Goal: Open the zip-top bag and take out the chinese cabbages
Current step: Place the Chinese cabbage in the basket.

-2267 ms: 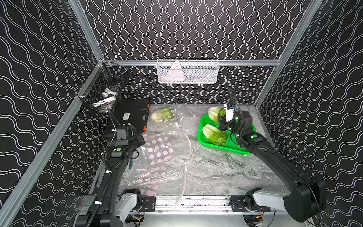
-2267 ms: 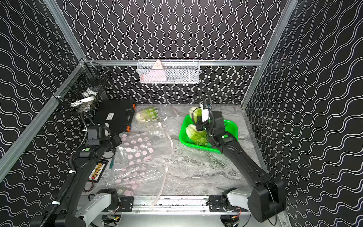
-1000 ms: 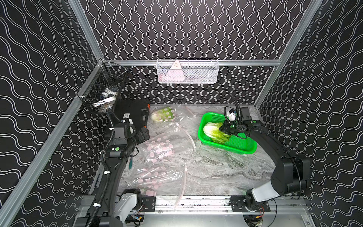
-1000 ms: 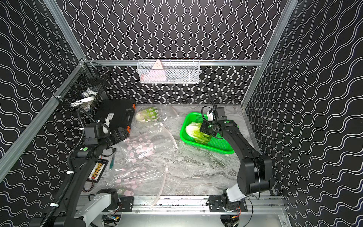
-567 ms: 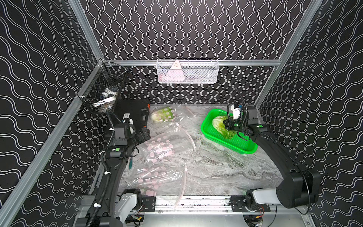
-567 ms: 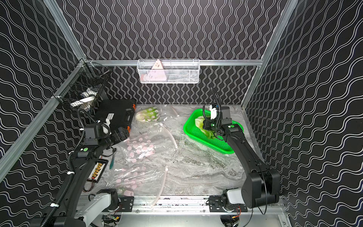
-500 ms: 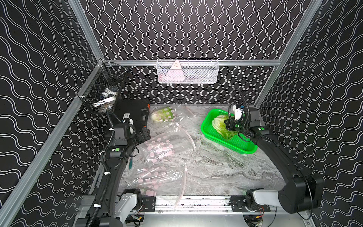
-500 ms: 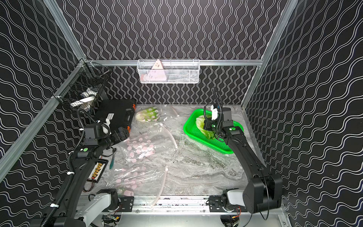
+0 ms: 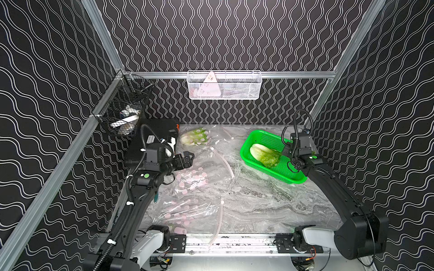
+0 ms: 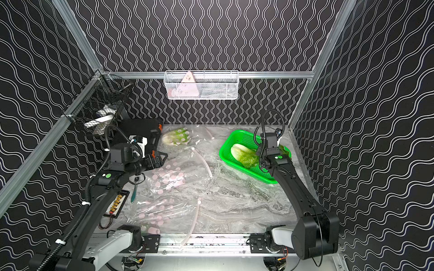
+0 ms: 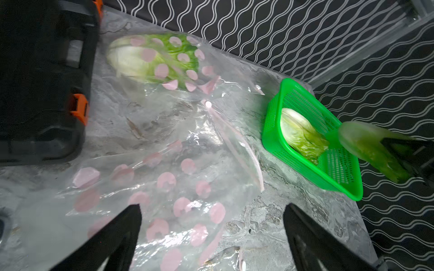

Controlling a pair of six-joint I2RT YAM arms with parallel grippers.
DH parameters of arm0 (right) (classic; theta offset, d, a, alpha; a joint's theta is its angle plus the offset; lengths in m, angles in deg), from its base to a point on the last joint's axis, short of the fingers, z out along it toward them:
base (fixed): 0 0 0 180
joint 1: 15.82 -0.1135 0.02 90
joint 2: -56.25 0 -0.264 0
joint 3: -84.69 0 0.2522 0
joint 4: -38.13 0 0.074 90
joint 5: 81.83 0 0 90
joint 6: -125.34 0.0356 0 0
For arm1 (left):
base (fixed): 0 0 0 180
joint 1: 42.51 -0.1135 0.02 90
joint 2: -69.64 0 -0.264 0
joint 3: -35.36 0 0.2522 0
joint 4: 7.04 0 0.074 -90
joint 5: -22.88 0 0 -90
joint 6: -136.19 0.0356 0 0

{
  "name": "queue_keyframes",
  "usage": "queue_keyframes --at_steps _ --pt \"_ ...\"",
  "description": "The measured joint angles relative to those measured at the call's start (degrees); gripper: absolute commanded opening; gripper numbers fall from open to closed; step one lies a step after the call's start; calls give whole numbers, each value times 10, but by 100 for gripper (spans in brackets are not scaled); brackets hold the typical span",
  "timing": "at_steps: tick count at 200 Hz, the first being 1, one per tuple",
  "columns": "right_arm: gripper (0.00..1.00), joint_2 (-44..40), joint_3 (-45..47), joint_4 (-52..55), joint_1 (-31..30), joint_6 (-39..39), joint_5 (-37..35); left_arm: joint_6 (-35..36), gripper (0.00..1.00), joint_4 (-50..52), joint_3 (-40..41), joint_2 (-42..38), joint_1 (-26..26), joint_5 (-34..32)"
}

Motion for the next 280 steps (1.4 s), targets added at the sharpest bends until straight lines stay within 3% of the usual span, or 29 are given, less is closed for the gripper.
queue_keyframes --at_steps 29,65,119,125,138,161,181,249,280 --pt "0 40 -2 23 -3 23 -77 14 99 3 -13 11 39 -1" --pt "0 75 26 -4 -35 26 -165 26 99 4 -16 17 49 -10" --pt "0 168 70 -76 -59 47 -192 26 99 4 -14 21 51 -10" --pt "10 174 70 -76 -59 52 -192 26 99 5 -14 21 51 -10" --pt "47 174 70 -79 -59 61 -187 28 99 10 -14 21 51 -10" --pt "68 151 73 -75 -59 72 -134 33 99 19 -17 20 51 -11" --pt "77 122 69 -68 -43 81 -53 40 99 21 -21 22 51 -13" --pt "86 65 57 -16 -10 104 220 47 99 39 -29 27 52 -15" --pt "86 31 32 12 -10 103 296 47 99 42 -33 33 52 -14"
